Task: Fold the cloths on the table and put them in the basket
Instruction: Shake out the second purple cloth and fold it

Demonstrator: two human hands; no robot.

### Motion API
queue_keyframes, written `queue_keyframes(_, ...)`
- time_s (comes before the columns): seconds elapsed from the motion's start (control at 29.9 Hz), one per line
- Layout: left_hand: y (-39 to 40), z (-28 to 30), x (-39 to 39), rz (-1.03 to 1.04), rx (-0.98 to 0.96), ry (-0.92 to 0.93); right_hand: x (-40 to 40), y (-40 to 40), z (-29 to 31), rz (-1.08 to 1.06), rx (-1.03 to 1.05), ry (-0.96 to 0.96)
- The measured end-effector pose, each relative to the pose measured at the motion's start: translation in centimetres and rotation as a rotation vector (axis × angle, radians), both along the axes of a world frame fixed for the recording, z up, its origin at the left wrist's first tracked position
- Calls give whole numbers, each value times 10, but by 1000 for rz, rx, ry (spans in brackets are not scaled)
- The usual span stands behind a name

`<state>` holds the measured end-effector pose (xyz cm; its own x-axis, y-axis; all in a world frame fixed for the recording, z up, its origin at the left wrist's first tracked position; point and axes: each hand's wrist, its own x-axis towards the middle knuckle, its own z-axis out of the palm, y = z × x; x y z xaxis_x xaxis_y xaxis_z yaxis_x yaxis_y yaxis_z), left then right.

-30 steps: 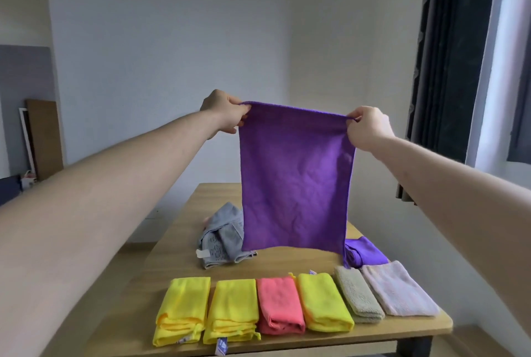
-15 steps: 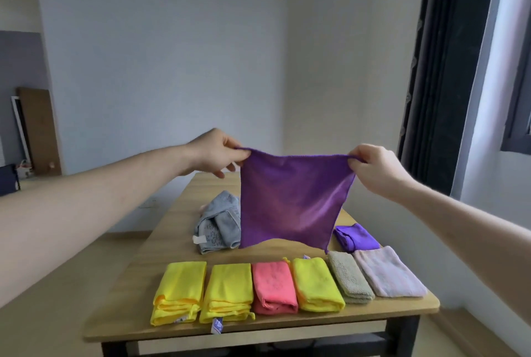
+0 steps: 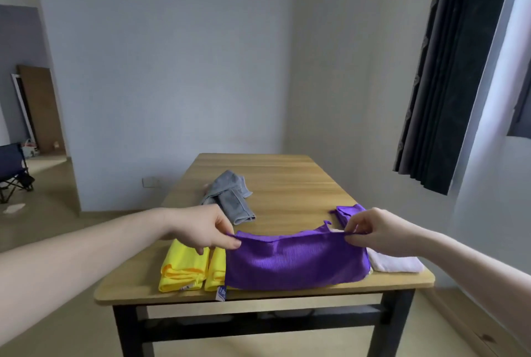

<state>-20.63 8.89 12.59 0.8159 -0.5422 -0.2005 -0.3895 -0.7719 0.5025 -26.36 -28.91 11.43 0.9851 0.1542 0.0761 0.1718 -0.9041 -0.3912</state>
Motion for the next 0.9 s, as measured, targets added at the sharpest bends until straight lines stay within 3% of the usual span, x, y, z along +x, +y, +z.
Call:
queue_keyframes(0.1,1,-16,3,-10,62,6,4,-5,-10,0,-48,70)
queue_keyframes(0.23,2,-28,17,35,-7,8,18,-12,-16,-22,-42,107)
queue_keyframes(0.6,-11,-63,93,334,-363,-61,89,-7,-30,-257,64,-139)
queue_keyframes(0.9,-31,-82,131,519,-368,-86,138,4,-48,-344,58,-167)
